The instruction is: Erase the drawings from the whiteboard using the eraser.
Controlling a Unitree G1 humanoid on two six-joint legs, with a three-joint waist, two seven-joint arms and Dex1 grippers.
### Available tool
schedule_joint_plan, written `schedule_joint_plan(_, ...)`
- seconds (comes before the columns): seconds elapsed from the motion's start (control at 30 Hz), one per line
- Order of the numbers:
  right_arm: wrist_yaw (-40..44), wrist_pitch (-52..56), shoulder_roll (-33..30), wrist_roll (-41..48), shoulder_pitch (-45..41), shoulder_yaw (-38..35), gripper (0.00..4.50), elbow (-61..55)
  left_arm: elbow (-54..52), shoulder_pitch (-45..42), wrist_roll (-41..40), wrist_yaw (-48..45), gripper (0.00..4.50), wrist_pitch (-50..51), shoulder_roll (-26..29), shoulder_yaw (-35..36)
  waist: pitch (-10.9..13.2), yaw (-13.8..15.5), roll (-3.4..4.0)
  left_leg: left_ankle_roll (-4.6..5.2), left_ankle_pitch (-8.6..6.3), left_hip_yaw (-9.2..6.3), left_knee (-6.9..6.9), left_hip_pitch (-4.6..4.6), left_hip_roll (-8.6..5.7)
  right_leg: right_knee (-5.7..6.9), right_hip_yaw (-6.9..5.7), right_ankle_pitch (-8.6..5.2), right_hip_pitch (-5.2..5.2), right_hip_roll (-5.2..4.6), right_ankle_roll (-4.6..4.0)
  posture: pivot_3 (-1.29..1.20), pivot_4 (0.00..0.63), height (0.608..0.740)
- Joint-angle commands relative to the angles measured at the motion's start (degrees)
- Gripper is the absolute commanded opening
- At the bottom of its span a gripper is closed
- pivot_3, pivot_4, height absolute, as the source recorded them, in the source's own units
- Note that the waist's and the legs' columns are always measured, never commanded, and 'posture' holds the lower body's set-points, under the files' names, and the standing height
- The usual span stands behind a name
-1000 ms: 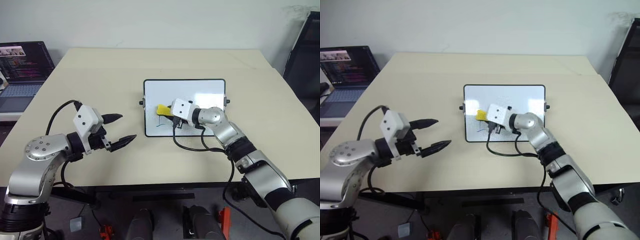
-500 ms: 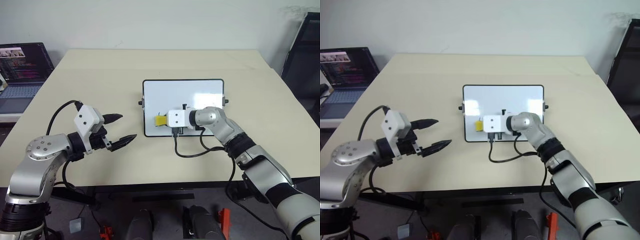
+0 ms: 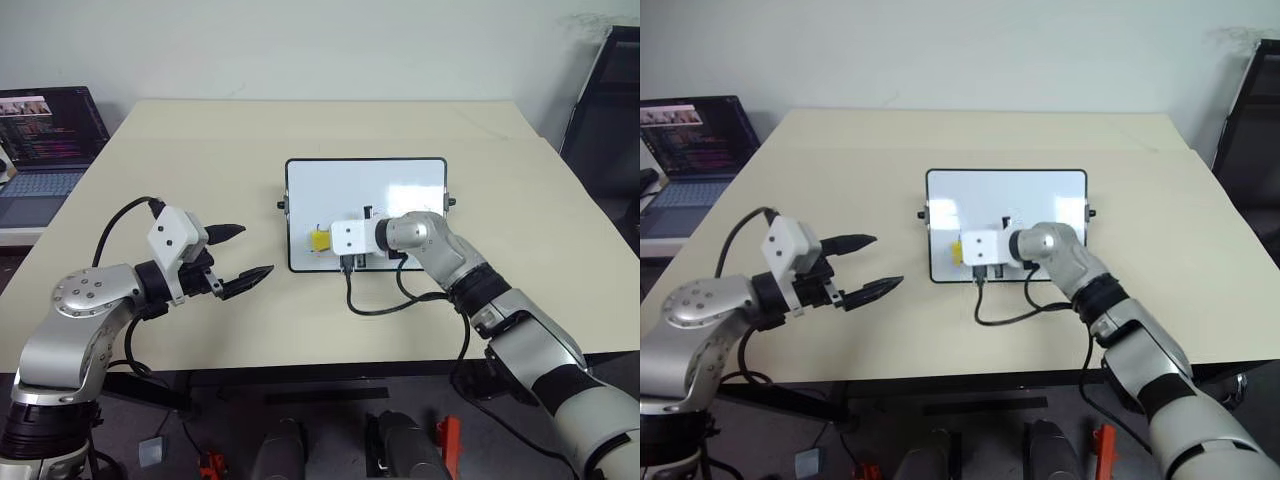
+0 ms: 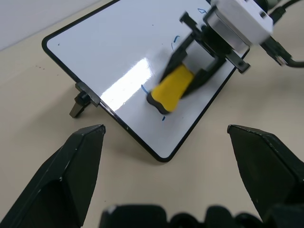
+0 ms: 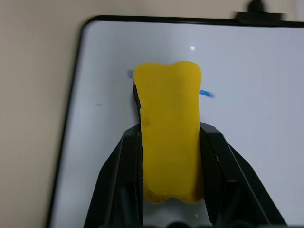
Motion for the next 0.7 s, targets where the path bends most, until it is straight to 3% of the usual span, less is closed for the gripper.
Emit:
schedule_joint_plan(0.03,-4.95,5.03,-1.84,-3.09,-2.83,-2.45,1.18,1.91,-0.32,-1.00,-0.02,-0.21,4.50,-0.99,0.14,0.11,0.00,0.11,0.00,0.00,0.00,0.00,0.00,0.00,0.00,0.00,0.00,0.00,0.00,0.00,0.00,0.00,0.150,0.740)
schedule_joint_plan(0.2,-5.73,5.25,-2.42,-4.31,-3.51,-2.07,1.17,1.99,0.08,-1.28,0.21,-0.34,4.50,-1.23,-0.03,-0.17,-0.01,0.19,-0.02,0.00,0.00,0.00,-0.06,-0.03,0.00,-0.08,-0.01,-0.02,-0.01,0.00,-0.02,0.00,0.150,0.740)
schedule_joint_plan(0.53,10.35,4.28,-6.18,-3.37,6.18,2.36,1.17,-12.26,1.05,-2.17,0.30,-0.73,4.50,-1.54,-0.12,-0.95,-0.02,0.22,-0.03,0.00,-0.01,0.01,-0.09,-0.05,0.01,-0.10,-0.03,-0.01,-0.02,0.00,0.04,0.00,0.150,0.740)
schedule_joint_plan(0.7,11.63,5.10,-6.24,-4.77,9.41,3.78,1.17,-14.74,1.06,-1.81,0.38,-1.65,4.50,-0.58,0.44,-1.61,-0.02,0.06,-0.03,0.00,0.00,0.01,-0.08,-0.04,0.02,-0.07,-0.04,-0.02,-0.03,0.02,0.02,0.00,0.150,0.740)
